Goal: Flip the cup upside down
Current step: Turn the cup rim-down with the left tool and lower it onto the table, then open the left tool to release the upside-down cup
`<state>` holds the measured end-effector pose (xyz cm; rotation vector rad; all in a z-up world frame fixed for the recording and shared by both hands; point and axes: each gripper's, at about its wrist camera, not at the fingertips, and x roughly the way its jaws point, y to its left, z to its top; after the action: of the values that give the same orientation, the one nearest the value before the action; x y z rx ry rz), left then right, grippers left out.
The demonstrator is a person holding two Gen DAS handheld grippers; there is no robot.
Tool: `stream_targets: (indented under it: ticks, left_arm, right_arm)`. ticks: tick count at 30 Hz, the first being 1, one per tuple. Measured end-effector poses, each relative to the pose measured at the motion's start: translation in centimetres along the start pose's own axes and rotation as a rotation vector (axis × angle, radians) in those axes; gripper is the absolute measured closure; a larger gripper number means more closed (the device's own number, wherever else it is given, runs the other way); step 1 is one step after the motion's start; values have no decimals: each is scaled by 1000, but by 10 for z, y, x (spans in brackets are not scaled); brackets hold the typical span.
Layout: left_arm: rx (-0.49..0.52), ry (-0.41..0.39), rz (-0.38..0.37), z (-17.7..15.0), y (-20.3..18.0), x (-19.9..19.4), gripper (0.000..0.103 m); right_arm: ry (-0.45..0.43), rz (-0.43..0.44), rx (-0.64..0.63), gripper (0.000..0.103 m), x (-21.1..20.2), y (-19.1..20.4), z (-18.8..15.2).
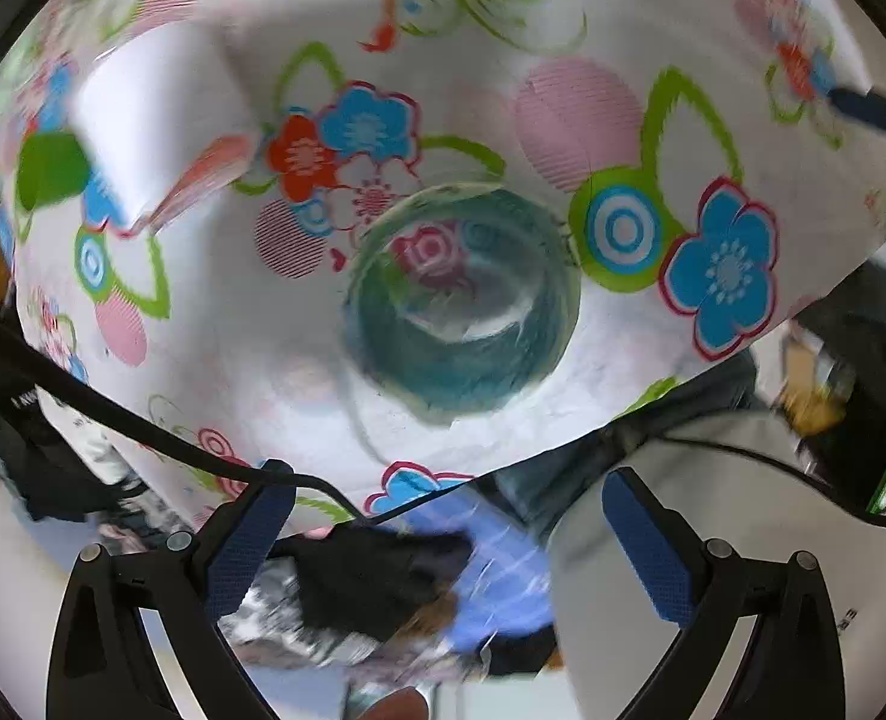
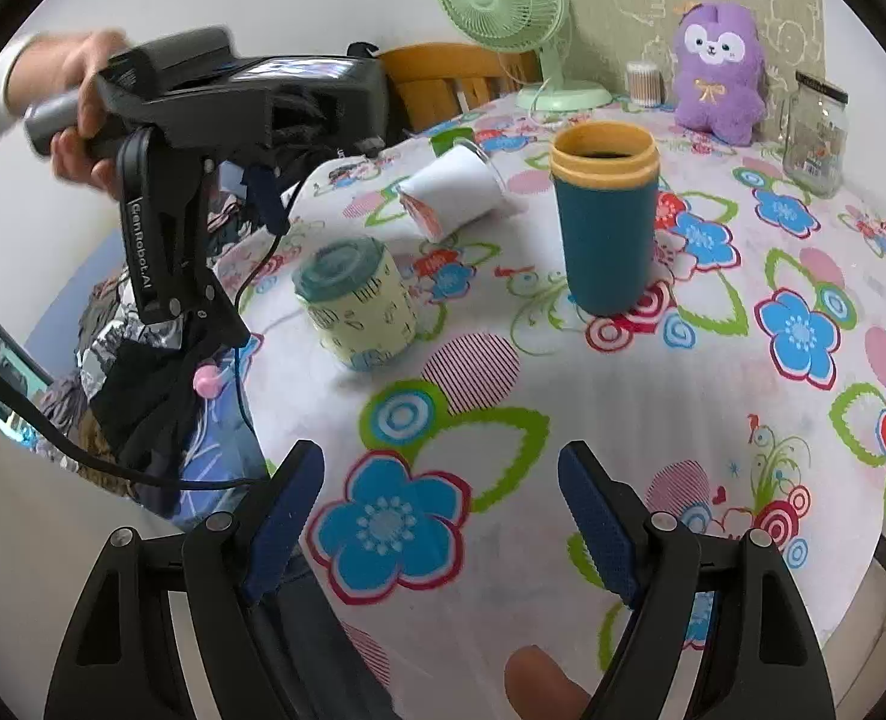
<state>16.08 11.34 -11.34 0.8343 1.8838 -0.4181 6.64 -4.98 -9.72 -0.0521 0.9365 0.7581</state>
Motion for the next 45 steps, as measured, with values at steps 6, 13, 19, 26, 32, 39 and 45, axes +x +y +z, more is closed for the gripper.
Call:
stream_targets:
  ticks: [6,13,19,26,32,39,45]
  left_arm:
    - [-165,-203,-82,-44,13,-6,0]
    - [-413,-440,-178,-106,44,2,0]
    - [-508,-792,-199,-142,37,-3,0]
    - [-595,-1043,-41,-171,20,2,0]
    - [-744,-1233,75,-209,10,3,0]
    - [-917,-1347,134,-245,8,10,0]
    - [-977,-1398,170,-266,5,13,0]
  right_arm:
    - [-24,-61,-7,20,0,19,9]
    - [-64,-114,-6,20,3,48,20]
    - [-168,-229,28,20,0,68,25]
    - [-289,-381,124,14,-14,94,18]
    - [-413,-535,129,9,-33,128,14]
    - [-493,-646,88,9,-46,163,8]
    - [-529,-646,113,8,-55,179,0]
